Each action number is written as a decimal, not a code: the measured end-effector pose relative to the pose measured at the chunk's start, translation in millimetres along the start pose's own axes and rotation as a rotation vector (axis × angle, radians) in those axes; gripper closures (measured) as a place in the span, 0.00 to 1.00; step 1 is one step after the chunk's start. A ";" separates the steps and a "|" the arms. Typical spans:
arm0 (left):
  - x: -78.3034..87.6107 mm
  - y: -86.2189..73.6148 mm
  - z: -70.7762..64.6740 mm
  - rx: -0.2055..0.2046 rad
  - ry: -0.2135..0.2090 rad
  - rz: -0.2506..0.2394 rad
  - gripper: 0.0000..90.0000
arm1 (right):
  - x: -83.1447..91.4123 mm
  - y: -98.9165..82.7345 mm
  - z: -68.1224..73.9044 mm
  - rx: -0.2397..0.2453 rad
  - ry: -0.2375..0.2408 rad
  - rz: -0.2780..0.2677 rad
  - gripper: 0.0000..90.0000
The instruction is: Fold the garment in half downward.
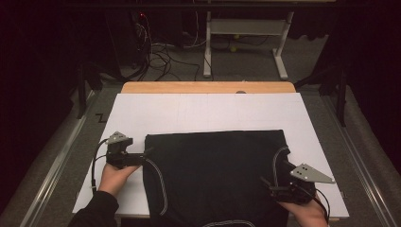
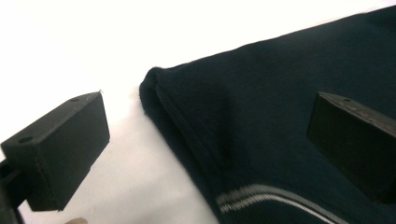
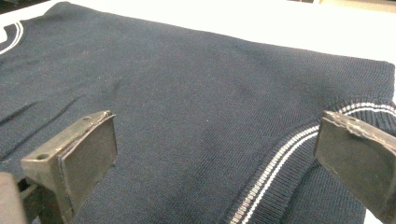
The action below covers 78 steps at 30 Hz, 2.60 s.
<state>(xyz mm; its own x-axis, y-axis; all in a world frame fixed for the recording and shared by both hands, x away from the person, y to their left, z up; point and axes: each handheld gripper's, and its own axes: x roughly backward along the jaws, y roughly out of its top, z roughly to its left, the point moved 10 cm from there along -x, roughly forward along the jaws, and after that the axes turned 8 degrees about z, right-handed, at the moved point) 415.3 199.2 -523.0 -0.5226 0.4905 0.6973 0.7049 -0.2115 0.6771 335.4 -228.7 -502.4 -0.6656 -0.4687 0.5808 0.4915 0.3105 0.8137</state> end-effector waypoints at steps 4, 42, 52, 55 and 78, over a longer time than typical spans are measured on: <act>-12.0 2.0 7.0 0.020 0.014 0.043 0.00 | -0.5 -0.5 1.0 0.004 0.003 0.004 0.00; -42.8 7.4 8.0 -0.038 0.025 0.127 0.78 | -42.2 32.1 137.9 0.217 0.198 0.063 0.00; -42.2 8.8 8.1 -0.032 0.021 0.093 0.78 | -75.2 34.7 194.6 0.272 0.298 0.111 0.01; -40.4 9.4 8.3 -0.026 0.013 0.071 0.78 | -84.8 34.1 207.6 0.285 0.318 0.128 0.02; -38.9 8.9 9.0 -0.009 -0.021 0.044 0.78 | -112.7 19.6 309.7 0.439 0.469 0.258 0.10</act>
<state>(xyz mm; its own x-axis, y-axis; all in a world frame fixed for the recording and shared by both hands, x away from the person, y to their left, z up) 446.2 185.8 -546.3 -0.4810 0.4980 0.7215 0.7226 -0.2408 0.6480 246.0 86.4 -544.5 -0.1963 -0.6125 0.7657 0.2628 0.7195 0.6429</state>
